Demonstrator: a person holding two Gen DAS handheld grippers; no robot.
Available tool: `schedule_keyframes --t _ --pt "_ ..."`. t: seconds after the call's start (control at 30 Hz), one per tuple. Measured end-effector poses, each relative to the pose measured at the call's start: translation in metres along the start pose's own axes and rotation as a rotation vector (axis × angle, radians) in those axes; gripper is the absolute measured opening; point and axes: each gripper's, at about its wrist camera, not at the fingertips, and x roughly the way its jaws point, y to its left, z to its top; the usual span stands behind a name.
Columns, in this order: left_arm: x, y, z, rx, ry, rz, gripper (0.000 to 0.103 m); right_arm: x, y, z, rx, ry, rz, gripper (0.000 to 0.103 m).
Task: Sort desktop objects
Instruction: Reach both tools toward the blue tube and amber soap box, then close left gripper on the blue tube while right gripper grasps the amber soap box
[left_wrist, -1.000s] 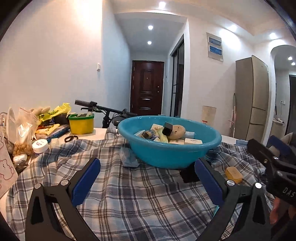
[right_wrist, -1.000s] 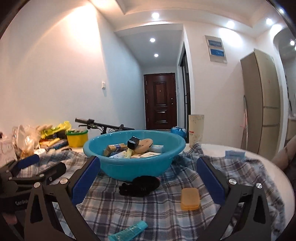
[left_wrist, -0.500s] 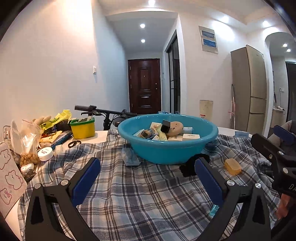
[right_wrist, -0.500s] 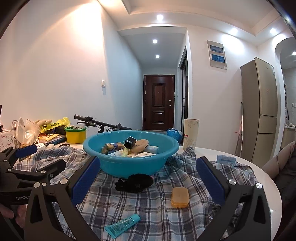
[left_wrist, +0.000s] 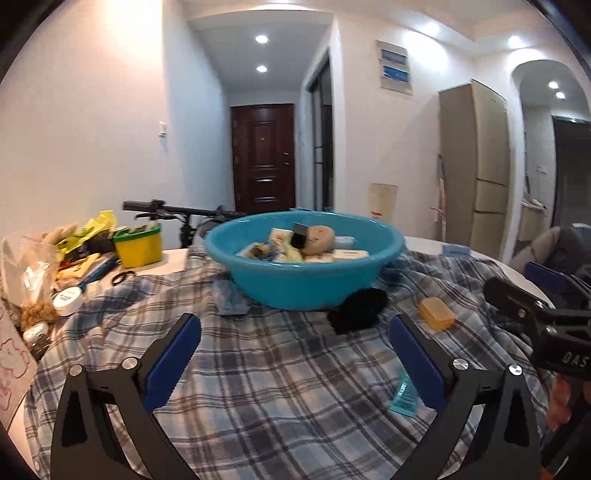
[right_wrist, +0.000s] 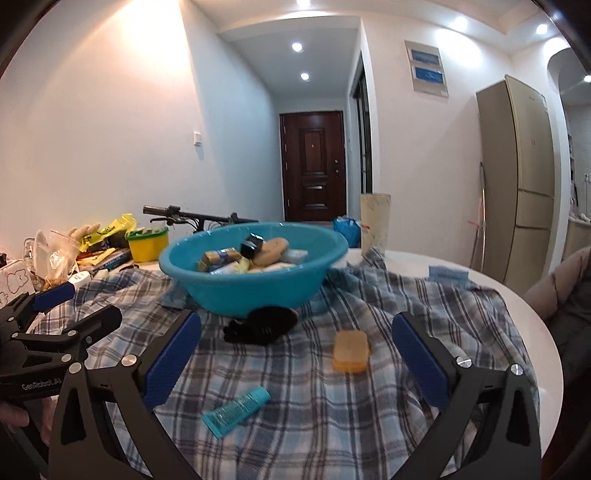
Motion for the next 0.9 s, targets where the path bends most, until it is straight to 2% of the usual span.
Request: schedule_keyframes --t 0.03,0.1,0.13,0.23,0.3,0.37,0.43,0.53,0.77,0.9 --pt "0.001 -0.003 -0.001 0.008 0.003 -0.009 0.100 -0.001 -0.003 -0.002 0.005 0.009 -0.002 0.094" --pt "0.006 -0.011 -0.003 0.026 0.021 -0.032 0.087 -0.002 -0.008 -0.005 0.014 0.019 -0.003 0.087" --pt "0.010 -0.016 -0.005 0.031 0.039 -0.050 0.084 -0.002 -0.010 -0.006 0.018 0.025 -0.002 0.084" --pt "0.024 -0.026 -0.008 0.032 0.106 -0.137 0.062 0.000 -0.016 -0.009 0.031 0.048 0.015 0.065" --pt "0.037 -0.033 -0.010 0.026 0.177 -0.220 0.035 0.002 -0.020 -0.011 0.038 0.071 0.042 0.034" --pt "0.046 -0.039 -0.014 0.019 0.233 -0.292 0.025 0.006 -0.022 -0.014 0.046 0.105 0.057 0.031" --pt "0.056 -0.046 -0.018 0.018 0.291 -0.357 0.025 0.010 -0.022 -0.017 0.045 0.136 0.059 0.029" --pt "0.066 -0.058 -0.024 0.036 0.346 -0.402 0.025 0.013 -0.024 -0.022 0.044 0.157 0.058 0.028" --pt "0.089 -0.070 -0.029 0.053 0.425 -0.402 0.025 0.014 -0.035 -0.025 0.070 0.161 0.038 0.028" --pt "0.106 -0.080 -0.036 0.099 0.511 -0.381 0.025 0.016 -0.040 -0.026 0.091 0.164 0.037 0.028"
